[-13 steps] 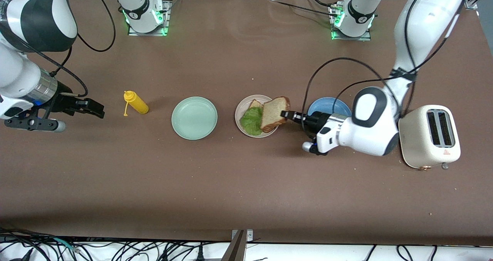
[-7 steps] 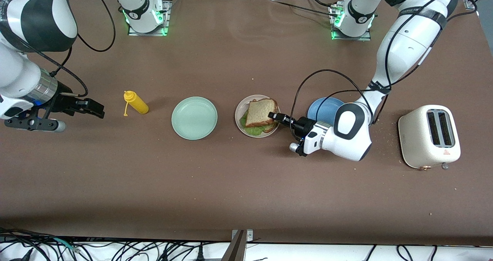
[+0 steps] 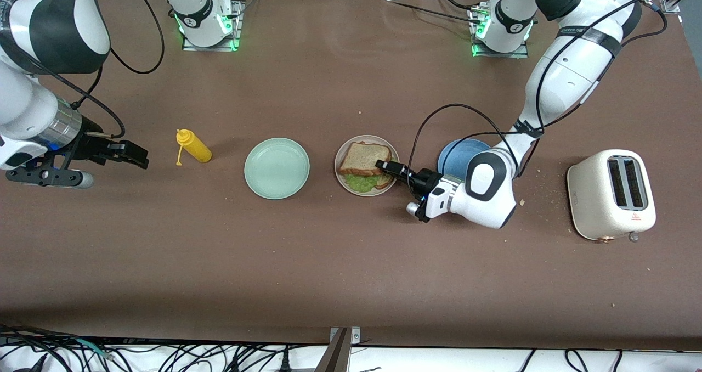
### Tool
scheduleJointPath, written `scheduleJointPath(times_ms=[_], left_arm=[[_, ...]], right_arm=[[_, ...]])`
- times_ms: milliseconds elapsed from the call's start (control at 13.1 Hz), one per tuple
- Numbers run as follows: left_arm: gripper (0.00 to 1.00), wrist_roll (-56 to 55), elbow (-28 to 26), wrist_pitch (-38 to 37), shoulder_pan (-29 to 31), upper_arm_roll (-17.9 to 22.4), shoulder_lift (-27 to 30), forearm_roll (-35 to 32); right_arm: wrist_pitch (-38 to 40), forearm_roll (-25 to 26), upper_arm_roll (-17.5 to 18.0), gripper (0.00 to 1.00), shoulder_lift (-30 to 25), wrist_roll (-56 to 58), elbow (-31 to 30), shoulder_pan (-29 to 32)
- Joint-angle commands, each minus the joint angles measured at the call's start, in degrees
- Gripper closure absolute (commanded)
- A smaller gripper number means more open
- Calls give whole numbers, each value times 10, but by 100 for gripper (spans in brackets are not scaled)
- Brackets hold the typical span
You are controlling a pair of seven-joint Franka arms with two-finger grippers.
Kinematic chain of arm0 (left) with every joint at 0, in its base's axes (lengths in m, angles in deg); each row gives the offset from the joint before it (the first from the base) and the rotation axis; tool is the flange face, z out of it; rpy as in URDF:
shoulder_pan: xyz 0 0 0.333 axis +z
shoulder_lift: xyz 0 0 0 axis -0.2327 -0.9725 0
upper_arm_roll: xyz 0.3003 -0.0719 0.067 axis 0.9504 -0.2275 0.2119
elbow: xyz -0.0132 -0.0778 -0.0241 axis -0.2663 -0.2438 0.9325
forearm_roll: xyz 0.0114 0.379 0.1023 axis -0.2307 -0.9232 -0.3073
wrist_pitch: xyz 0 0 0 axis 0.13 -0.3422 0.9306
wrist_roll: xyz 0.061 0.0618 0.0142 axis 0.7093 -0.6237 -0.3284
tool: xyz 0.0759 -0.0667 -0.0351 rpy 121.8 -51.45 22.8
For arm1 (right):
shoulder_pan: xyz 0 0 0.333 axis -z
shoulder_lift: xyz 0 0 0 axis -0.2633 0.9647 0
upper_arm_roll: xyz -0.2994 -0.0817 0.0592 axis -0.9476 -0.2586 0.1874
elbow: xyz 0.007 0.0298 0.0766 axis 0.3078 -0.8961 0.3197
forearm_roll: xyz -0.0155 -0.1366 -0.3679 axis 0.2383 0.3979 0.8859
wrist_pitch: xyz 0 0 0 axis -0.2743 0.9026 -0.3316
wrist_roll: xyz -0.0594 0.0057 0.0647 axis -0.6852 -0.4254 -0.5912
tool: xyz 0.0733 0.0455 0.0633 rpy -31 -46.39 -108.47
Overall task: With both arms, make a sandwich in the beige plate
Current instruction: 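Lay the bread on the lettuce and open the left gripper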
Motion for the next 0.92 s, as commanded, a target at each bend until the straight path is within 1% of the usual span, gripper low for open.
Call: scheduleJointPath(times_ms=[0,77,153,230,306,536,843], left_arm=[[0,21,11,-2,9,8,20,-46],[0,18,11,-2,18,7,29,-62],[0,16,11,-2,21,7,37,-63],[0,14,11,-5,22,11,54,-71],[0,11,11,-6,26,20,72,-95],[0,-11,11,-32,59,20,121,-211],[0,-74,9,-55,62,28,206,-353]], right_arm=[[-1,1,-3,0,-6,10,-5,-2],[-1,1,-3,0,-6,10,-5,-2],[-1,1,-3,0,-6,10,-5,-2],[-1,1,-3,0,-6,10,-5,-2],[-1,1,-3,0,-6,10,-5,-2],[-1,1,-3,0,-6,10,-5,-2],[-2,3,-3,1,-6,7,-6,-4]])
